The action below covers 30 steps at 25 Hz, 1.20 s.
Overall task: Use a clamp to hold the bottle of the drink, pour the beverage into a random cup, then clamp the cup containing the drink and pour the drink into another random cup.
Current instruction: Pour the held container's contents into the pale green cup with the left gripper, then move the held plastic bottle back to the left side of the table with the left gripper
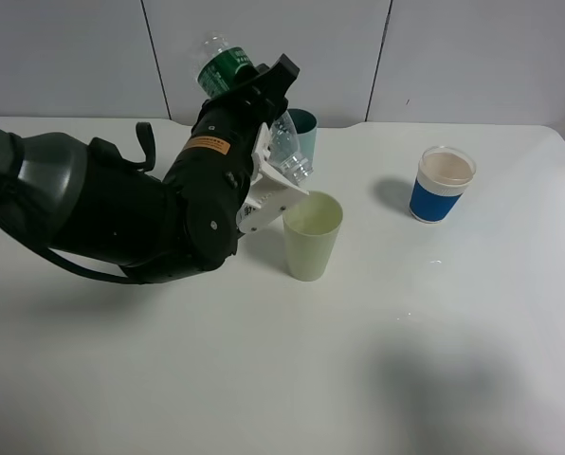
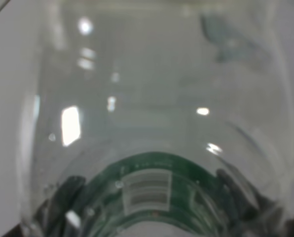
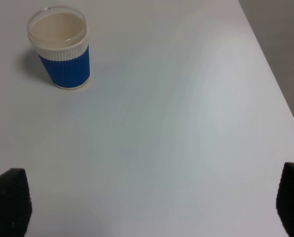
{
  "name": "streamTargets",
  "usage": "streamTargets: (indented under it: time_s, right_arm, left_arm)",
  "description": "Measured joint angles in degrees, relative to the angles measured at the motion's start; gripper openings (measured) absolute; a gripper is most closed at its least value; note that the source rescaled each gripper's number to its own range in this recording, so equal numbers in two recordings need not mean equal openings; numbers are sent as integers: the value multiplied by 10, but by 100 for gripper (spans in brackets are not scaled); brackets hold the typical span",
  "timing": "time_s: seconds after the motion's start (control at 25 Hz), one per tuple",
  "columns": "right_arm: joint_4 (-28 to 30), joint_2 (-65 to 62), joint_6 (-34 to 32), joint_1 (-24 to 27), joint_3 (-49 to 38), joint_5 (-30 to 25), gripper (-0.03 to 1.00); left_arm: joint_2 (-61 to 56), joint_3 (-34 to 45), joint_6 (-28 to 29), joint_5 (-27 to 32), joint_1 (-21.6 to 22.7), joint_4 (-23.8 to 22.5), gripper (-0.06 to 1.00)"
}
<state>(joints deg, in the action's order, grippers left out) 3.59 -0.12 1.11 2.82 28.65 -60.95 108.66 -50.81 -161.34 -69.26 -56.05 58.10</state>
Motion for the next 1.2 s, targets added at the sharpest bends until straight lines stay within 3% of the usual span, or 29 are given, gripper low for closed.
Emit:
streamTargets:
  time_s: [0.2, 0.48, 0.56, 0.6, 0.72, 0.76, 0.96, 1.0, 1.12, 1.16, 1.2]
  right_arm:
    - [0, 0, 0, 0, 0, 0, 100]
    - [0, 0, 0, 0, 0, 0, 100]
    - [0, 0, 0, 0, 0, 0, 100]
    - [0, 0, 0, 0, 0, 0, 100]
    - [0, 0, 0, 0, 0, 0, 100]
    - [0, 0, 0, 0, 0, 0, 100]
    - [0, 0, 0, 0, 0, 0, 100]
    - [0, 0, 0, 0, 0, 0, 100]
    - [0, 0, 0, 0, 0, 0, 100]
    - [0, 0, 0, 0, 0, 0, 100]
    - [0, 0, 0, 0, 0, 0, 100]
  left_arm:
    - [0, 0, 6, 0, 0, -21, 7]
    - [-10, 0, 89, 13, 0, -7, 7]
    - [-42, 0, 186, 62, 0, 2, 7]
    - [-72, 0, 261, 97, 1, 14, 7]
    - [-87, 0, 316, 118, 1, 26, 7]
    - [-100, 0, 368, 139, 1, 35, 7]
    - [-132, 7, 517, 186, 3, 36, 7]
    - [-132, 7, 517, 186, 3, 36, 7]
    - [-152, 20, 632, 247, 21, 6, 7]
    - [-168, 39, 732, 289, 43, -48, 7]
    - [-174, 51, 792, 309, 56, -83, 7]
